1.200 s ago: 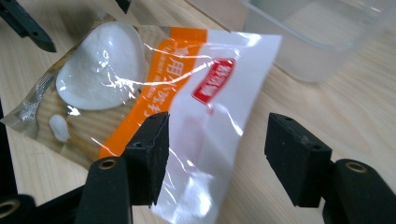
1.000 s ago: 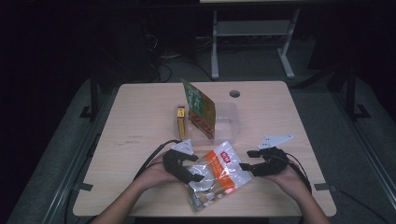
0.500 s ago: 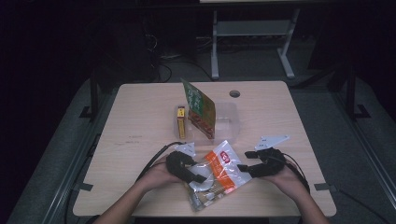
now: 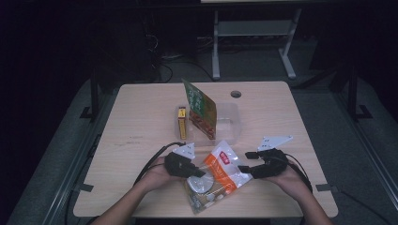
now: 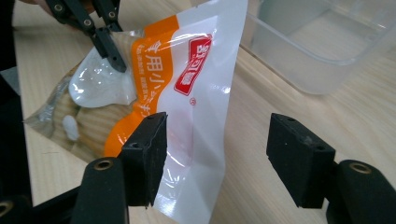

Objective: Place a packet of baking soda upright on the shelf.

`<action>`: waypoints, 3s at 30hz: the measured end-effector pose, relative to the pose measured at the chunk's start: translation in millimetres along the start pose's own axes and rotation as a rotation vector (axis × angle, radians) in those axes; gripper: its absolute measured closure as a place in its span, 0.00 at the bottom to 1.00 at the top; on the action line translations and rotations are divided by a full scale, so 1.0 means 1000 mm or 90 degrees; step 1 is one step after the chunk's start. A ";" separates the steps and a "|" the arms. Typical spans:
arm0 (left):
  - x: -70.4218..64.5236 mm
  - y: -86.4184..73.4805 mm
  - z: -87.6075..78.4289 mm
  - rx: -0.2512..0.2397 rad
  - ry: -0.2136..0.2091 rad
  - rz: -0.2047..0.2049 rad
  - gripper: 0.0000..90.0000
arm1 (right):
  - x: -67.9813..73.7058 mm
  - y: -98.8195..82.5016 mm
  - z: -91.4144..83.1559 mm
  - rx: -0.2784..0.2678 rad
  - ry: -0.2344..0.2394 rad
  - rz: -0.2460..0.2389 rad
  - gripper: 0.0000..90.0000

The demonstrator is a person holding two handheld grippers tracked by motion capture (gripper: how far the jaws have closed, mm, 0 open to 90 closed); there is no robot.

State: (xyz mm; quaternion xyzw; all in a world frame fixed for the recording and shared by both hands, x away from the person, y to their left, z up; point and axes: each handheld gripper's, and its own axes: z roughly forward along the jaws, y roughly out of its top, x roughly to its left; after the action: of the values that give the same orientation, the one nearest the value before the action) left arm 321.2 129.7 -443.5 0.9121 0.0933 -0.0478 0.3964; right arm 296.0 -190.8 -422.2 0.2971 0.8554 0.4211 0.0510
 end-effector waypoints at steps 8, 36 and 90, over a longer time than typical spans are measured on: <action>-0.006 0.004 -0.032 -0.042 0.023 0.044 0.99 | 0.004 0.011 -0.006 -0.044 0.075 0.000 0.42; -0.003 -0.008 -0.084 -0.102 0.088 0.071 0.99 | 0.009 0.086 0.043 -0.033 0.208 -0.107 0.81; 0.000 -0.046 -0.091 -0.090 0.148 -0.007 0.46 | -0.007 0.090 -0.091 -0.094 0.099 -0.125 1.00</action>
State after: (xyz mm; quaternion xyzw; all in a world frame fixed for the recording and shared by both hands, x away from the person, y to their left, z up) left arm 312.8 227.0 -414.6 0.8808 0.1470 0.0629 0.4457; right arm 313.1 -215.3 -297.4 0.1740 0.8485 0.4976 0.0474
